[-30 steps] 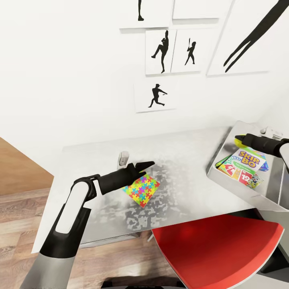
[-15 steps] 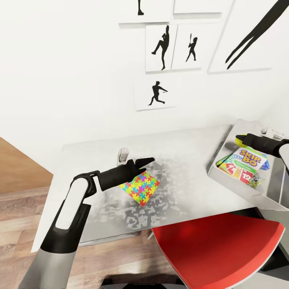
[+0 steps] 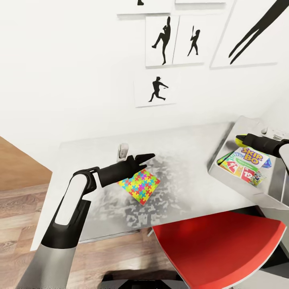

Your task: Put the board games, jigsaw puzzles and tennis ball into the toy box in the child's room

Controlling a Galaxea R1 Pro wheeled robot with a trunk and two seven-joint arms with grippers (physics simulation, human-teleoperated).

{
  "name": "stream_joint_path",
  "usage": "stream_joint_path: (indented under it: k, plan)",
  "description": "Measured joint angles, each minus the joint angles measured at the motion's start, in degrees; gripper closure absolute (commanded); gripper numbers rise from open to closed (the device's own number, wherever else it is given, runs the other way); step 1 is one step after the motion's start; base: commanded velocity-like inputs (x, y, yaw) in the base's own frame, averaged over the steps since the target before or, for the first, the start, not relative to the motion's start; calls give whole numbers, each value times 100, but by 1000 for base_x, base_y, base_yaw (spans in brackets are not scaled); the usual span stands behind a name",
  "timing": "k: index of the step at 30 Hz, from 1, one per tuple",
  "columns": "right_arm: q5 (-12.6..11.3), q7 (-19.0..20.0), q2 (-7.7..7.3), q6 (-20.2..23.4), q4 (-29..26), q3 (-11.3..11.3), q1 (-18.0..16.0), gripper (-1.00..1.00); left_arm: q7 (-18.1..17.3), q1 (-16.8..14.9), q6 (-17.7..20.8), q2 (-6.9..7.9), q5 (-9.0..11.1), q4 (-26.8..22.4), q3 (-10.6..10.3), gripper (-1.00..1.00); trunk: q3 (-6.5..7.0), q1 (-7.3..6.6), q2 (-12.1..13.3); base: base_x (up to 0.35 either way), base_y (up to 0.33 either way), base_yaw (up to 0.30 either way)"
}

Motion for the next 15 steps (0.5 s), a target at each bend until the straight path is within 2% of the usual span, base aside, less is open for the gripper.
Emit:
stream_joint_path:
  k: [9,15]
  plan:
    - [2,0,-3,-6,4,0,-63,100,43,-87,1,-1,26,0,-2,-100,-82,0,0,0,0,0]
    - [4,0,-23,-181,6,0,-113,100,56,-154,0,2,27,0,2,-100,-112,0,0,0,0,0]
